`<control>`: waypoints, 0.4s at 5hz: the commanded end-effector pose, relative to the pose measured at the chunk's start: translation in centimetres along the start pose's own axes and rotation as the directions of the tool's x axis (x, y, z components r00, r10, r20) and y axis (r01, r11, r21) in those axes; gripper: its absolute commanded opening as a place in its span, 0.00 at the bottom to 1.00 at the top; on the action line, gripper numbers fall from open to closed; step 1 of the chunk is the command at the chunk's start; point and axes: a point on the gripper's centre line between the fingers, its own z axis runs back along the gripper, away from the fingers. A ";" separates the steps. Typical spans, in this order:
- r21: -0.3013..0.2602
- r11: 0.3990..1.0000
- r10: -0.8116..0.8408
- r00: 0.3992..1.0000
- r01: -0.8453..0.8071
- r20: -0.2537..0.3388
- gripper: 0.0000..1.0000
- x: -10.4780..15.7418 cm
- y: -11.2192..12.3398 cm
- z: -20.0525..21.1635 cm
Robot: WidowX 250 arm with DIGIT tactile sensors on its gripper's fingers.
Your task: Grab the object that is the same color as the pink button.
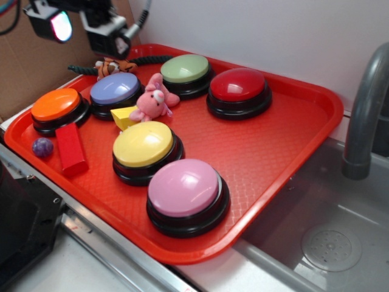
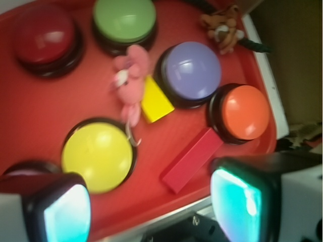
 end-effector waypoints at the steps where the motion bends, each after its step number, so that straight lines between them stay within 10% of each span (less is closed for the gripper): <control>1: 0.066 0.992 0.102 0.994 -0.104 0.026 1.00 4.2 0.0 -4.5; 2: -0.012 0.994 0.109 0.994 -0.108 0.009 1.00 5.4 0.2 -7.0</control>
